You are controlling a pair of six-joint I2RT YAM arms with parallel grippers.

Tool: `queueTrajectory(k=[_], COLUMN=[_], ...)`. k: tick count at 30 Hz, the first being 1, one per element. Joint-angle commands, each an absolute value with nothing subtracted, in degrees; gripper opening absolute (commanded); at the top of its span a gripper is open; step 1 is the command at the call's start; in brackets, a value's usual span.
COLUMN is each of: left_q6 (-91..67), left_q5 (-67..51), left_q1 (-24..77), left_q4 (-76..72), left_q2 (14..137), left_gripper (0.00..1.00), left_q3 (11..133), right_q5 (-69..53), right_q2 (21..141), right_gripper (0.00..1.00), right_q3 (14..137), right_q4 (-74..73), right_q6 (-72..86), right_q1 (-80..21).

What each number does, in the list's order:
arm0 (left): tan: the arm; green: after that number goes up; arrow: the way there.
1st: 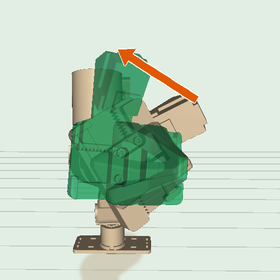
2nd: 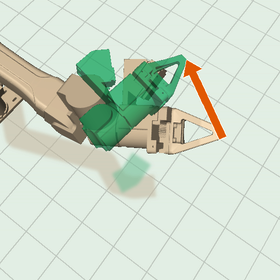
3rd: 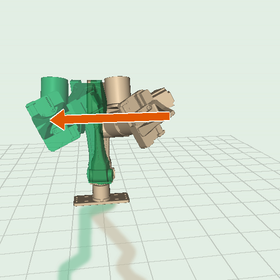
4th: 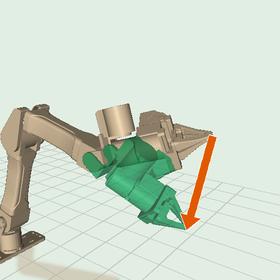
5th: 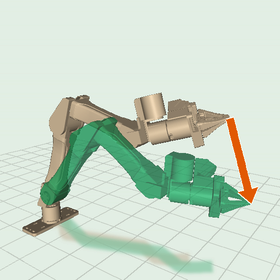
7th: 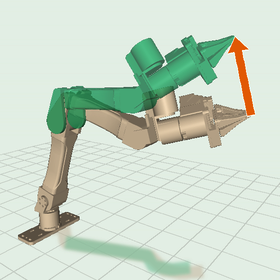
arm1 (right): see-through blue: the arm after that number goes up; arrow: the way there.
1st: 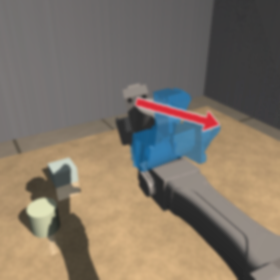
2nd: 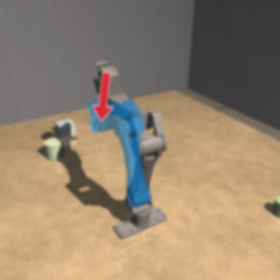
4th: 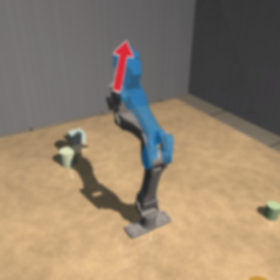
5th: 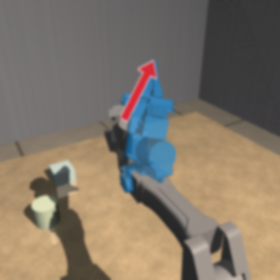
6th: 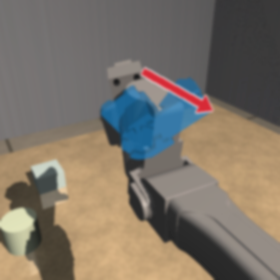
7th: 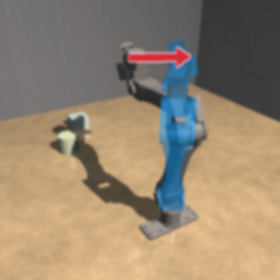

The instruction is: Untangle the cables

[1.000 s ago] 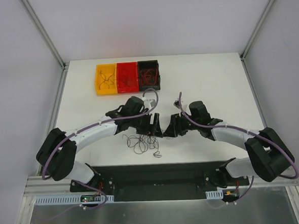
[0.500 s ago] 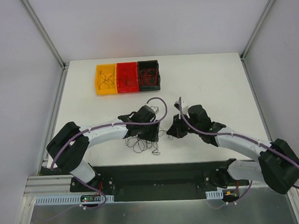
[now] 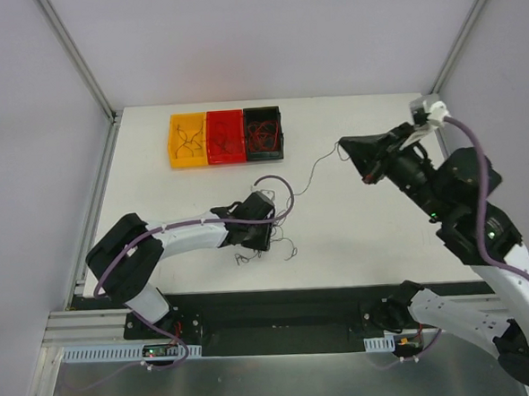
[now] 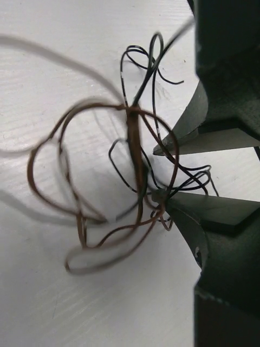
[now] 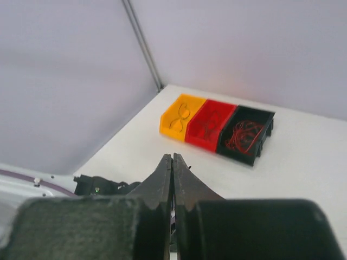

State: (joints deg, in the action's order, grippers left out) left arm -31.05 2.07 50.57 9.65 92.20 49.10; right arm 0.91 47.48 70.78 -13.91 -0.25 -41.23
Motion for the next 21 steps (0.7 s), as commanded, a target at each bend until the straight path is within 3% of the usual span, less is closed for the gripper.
queueTrajectory(k=[1, 9, 17, 21], left_q6=[-32.25, -32.00, -32.16, -33.48], left_q5=[6.94, 8.62, 5.37, 4.13], left_q1=[50.27, 47.47, 40.44, 37.36], left_q4=[12.48, 12.74, 12.74, 12.74], left_q2=[90.10, 86.48, 88.24, 86.05], left_gripper=[0.33, 0.34, 0.35, 0.39], left_q3=[45.97, 42.89, 41.31, 39.82], right_q5=[7.99, 9.32, 5.89, 6.15], right_q2=[46.85, 46.40, 61.33, 64.95], right_gripper=[0.00, 0.00, 0.00, 0.00], right_q3=[79.09, 85.85, 115.98, 123.65], right_q4=[-21.88, -20.13, -23.73, -23.99], right_q6=[-4.30, -8.87, -10.19, -11.51], right_q1=[-41.31, -41.31, -41.39, -41.22])
